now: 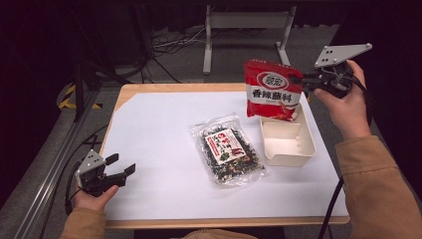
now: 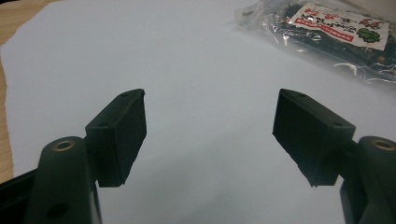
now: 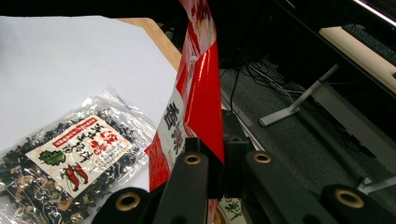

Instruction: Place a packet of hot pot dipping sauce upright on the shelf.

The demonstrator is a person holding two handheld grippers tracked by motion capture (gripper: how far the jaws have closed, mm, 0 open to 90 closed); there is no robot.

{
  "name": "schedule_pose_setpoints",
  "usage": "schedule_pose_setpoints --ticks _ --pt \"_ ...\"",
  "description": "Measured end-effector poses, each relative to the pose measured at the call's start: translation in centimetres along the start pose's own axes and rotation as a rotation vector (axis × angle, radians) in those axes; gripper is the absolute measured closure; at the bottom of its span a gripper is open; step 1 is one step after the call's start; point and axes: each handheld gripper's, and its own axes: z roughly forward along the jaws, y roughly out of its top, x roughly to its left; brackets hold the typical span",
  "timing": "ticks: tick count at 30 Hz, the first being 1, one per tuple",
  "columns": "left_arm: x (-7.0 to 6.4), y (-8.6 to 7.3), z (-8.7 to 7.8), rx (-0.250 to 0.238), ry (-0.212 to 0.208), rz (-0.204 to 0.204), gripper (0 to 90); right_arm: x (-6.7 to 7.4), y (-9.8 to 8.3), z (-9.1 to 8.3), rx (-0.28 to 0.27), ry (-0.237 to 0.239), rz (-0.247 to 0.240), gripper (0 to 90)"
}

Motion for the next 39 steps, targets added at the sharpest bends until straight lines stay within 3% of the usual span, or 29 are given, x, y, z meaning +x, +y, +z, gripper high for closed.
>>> schedule_pose_setpoints --ticks 21,39 --pt "0.1 -0.1 -0.1 0.0 0.008 -0.001 26.4 -2.1 -2.6 0.5 0.041 -0.018 0.013 89.3" --pt "0.2 -0.2 -0.2 0.001 0.014 -0.005 26.4 -3.3 -4.2 3.5 0.105 -0.012 -0.012 89.2"
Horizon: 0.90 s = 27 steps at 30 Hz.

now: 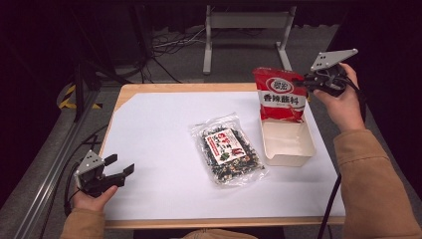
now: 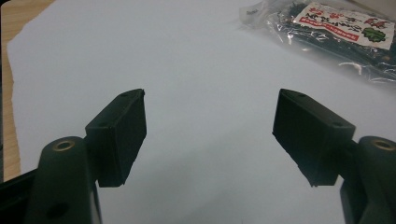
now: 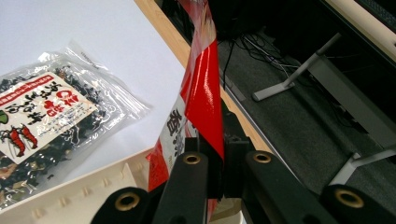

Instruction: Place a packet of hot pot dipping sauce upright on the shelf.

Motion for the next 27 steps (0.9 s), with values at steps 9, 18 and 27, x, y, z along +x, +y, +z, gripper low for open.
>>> schedule_pose_setpoints --ticks 9,18,27 --pt "0.0 0.0 0.0 -0.001 -0.001 0.0 26.4 0.5 -0.2 1.7 0.002 0.032 -0.005 89.1" --pt "0.0 0.0 0.0 0.0 -0.003 -0.001 26.4 1.1 -0.6 2.4 -0.006 0.062 0.009 88.8" --pt "0.0 0.0 0.0 0.001 -0.004 0.001 26.4 0.6 -2.1 2.1 -0.009 0.033 0.08 88.6"
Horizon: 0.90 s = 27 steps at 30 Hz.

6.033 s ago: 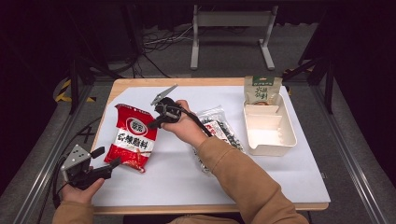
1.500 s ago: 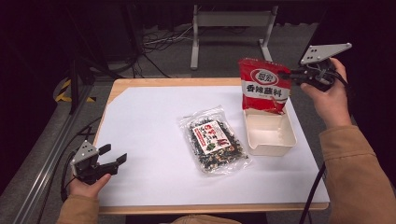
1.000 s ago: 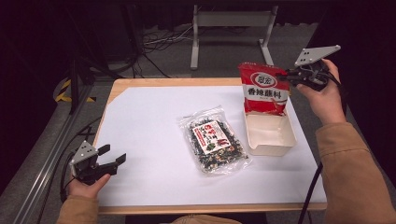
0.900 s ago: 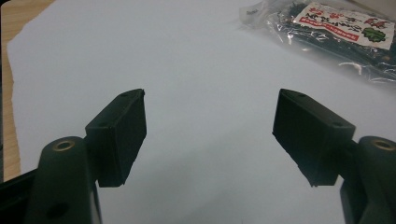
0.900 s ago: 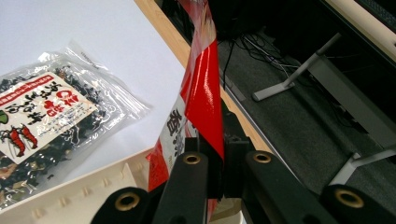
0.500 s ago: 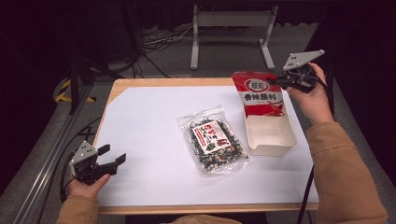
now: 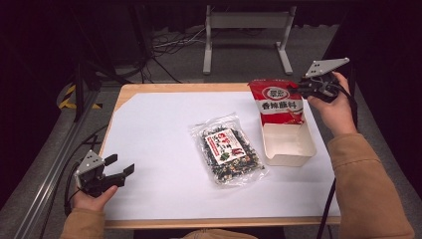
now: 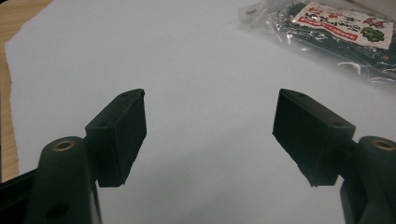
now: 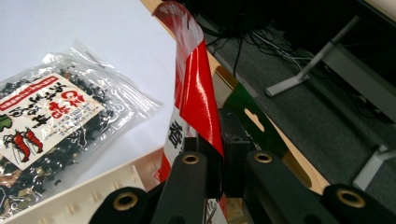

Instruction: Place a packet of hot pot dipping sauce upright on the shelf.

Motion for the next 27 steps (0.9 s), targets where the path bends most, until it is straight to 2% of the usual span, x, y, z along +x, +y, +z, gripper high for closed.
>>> schedule_pose_setpoints --ticks 4,6,11,19,23,27 --pt "0.0 0.0 0.0 0.0 -0.001 -0.001 26.4 -0.3 -0.8 0.1 0.013 -0.014 0.056 88.6" --pt "0.0 0.0 0.0 0.0 0.001 0.0 26.4 -0.4 -1.1 0.1 0.032 -0.025 0.069 88.6" --pt "0.0 0.0 0.0 0.0 -0.001 -0.002 26.4 -0.8 -1.9 -0.1 0.025 -0.037 0.124 88.7" --pt "-0.1 0.0 0.0 0.002 -0.003 0.0 26.4 -1.2 -3.2 -0.5 0.048 -0.057 0.203 88.8" --pt "0.0 0.0 0.0 0.002 -0.002 -0.001 26.3 -1.2 -3.6 -0.5 0.043 -0.057 0.216 88.7" --pt "-0.1 0.0 0.1 0.004 -0.002 0.003 26.3 -0.9 -3.3 -0.5 0.044 -0.063 0.209 85.8"
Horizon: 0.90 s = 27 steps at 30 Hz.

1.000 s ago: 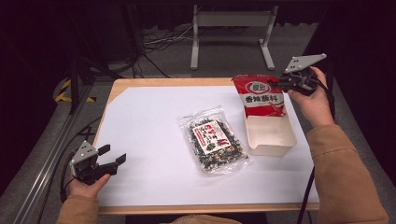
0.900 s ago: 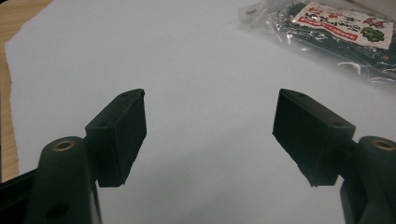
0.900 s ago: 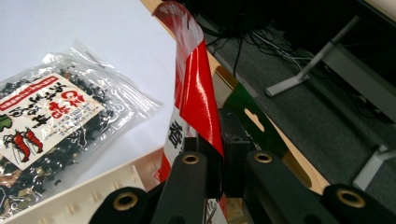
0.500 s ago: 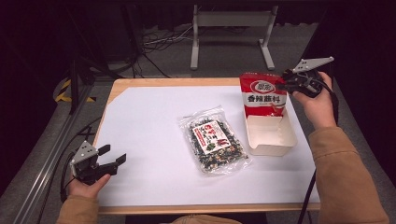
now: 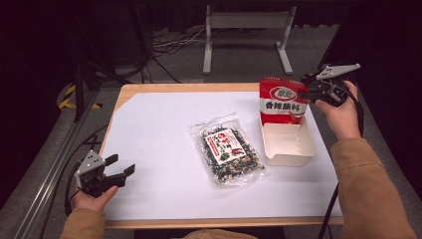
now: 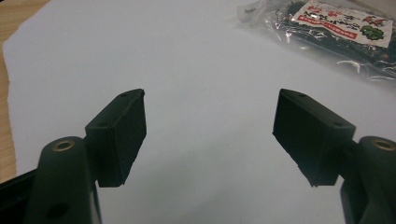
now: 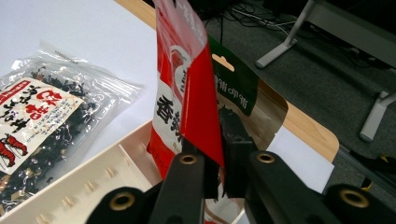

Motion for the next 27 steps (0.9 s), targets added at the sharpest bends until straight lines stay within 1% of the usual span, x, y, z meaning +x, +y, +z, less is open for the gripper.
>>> schedule_pose_setpoints --ticks 1,2,3,4,7,8,11,13,18,21,25,27 --pt "0.0 0.0 0.0 0.001 -0.001 -0.001 26.3 0.1 0.1 0.0 -0.003 -0.002 0.002 83.8" --pt "0.0 0.0 0.0 0.001 -0.001 -0.001 26.3 0.1 0.1 0.0 -0.003 -0.002 0.002 83.8" --pt "0.0 0.0 0.0 0.003 -0.001 0.001 26.3 0.2 0.1 0.0 -0.009 -0.006 0.002 80.9" --pt "0.0 0.0 0.0 0.002 -0.002 0.001 26.3 0.4 0.1 -0.1 -0.017 -0.011 0.006 76.1" --pt "0.0 0.1 0.1 0.004 -0.004 0.003 26.2 0.6 0.2 -0.2 -0.043 -0.02 0.019 65.2" --pt "0.0 0.1 0.2 0.004 -0.006 -0.001 26.2 0.8 0.2 -0.3 -0.051 -0.025 0.018 63.2" --pt "0.0 0.2 0.3 0.003 -0.01 0.001 26.2 1.2 0.4 -0.5 -0.071 -0.041 0.018 52.6" --pt "0.0 0.3 0.5 0.002 -0.016 0.001 26.2 1.6 0.5 -0.8 -0.075 -0.052 0.009 47.4" --pt "-0.2 0.5 0.8 0.004 -0.025 0.012 26.2 2.7 0.8 -1.9 -0.101 -0.061 0.008 41.4" --pt "-0.3 0.6 0.9 0.004 -0.029 0.012 26.2 3.5 1.0 -2.7 -0.115 -0.069 -0.012 39.0" --pt "-0.4 0.6 0.9 0.002 -0.035 0.013 26.1 4.7 1.2 -3.5 -0.141 -0.056 -0.014 38.2" --pt "-0.4 0.7 1.0 0.003 -0.036 0.014 26.0 5.4 1.3 -3.9 -0.149 -0.05 -0.024 37.9"
